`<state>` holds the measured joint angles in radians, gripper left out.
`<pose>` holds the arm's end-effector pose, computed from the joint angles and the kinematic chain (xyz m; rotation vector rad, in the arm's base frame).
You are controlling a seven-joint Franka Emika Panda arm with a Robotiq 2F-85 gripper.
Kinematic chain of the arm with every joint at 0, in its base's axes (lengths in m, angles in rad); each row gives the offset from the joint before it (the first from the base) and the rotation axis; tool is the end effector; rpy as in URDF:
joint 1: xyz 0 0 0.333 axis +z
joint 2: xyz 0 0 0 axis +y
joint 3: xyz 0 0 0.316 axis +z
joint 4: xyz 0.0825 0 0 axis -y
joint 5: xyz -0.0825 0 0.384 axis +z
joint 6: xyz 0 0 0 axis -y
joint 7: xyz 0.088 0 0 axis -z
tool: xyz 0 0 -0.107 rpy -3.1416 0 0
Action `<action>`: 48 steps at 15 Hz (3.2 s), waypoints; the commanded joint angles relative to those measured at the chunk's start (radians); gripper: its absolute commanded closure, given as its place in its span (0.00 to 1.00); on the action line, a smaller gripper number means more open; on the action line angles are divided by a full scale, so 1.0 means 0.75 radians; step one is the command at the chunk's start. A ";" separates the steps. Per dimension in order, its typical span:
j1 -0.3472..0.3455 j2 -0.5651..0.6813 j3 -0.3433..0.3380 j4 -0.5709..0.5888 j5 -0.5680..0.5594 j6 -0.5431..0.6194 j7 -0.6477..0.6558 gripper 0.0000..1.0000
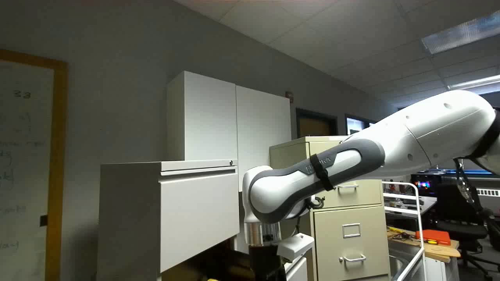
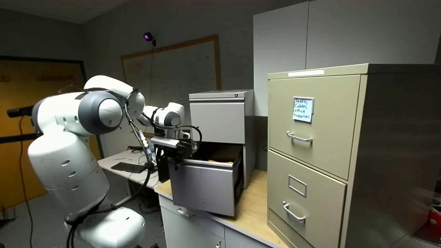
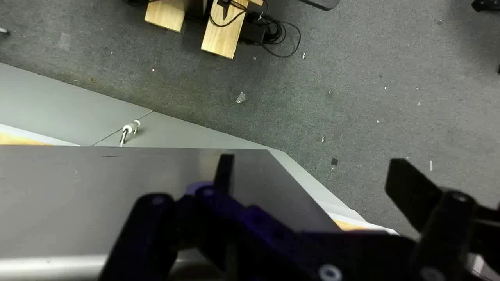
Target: Push the bottom drawer of the left cabinet
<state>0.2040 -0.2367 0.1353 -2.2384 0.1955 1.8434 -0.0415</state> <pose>0.4284 0.1698 0.4544 -2.9672 -0.4586 0.2702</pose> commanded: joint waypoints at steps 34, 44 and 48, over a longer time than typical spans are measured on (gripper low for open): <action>-0.281 0.072 -0.313 -0.245 0.583 0.509 -0.087 0.97; -0.306 0.089 -0.322 -0.298 1.295 0.784 -0.097 1.00; -0.299 0.145 -0.294 -0.234 1.659 0.845 -0.167 1.00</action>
<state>-0.0262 -0.1621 -0.1041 -2.4802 1.2626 2.4389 -0.1270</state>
